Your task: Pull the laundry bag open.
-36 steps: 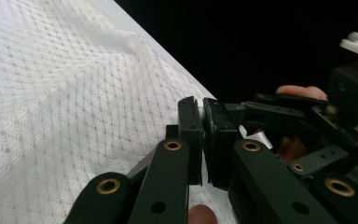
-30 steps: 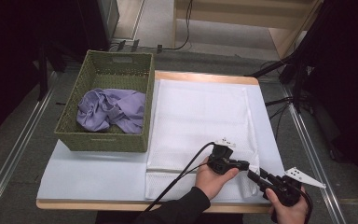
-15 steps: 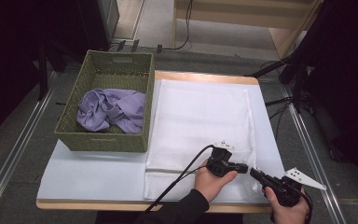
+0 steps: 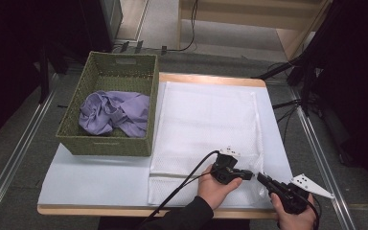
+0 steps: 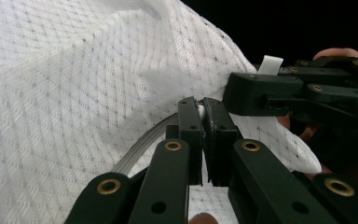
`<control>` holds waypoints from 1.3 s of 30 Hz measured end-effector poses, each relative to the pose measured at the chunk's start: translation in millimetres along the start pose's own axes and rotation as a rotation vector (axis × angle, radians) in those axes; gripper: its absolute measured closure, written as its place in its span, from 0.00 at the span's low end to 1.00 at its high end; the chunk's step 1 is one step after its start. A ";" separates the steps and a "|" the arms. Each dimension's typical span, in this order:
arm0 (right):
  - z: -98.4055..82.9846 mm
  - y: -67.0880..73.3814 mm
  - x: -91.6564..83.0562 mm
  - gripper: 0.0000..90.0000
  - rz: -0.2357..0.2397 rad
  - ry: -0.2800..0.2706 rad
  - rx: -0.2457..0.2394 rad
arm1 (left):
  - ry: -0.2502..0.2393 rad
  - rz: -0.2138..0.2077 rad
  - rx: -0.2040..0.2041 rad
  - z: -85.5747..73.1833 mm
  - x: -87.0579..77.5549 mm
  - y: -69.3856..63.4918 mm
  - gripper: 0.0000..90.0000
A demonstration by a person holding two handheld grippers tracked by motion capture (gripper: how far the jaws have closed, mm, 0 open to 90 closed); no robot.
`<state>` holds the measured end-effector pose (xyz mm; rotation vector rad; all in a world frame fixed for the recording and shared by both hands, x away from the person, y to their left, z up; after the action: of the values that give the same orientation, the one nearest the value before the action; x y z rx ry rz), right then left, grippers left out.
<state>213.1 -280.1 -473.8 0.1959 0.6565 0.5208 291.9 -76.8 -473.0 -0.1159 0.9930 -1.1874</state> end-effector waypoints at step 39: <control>1.4 6.1 -3.7 0.98 -0.085 0.011 -0.059 | 0.012 0.138 0.045 -19.2 -20.1 8.9 0.98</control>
<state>209.1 -276.8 -468.7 0.1095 0.6561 0.4591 284.5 -49.0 -477.6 -0.0045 0.9689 -1.0842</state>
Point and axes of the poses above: each handheld gripper's, and its own axes: x roughly forward along the jaws, z roughly out of its top, y roughly to its left, the point moved 1 cm from there along x, roughly forward along the jaws, and after that the axes turned 8 degrees about y, right-handed, at the moved point
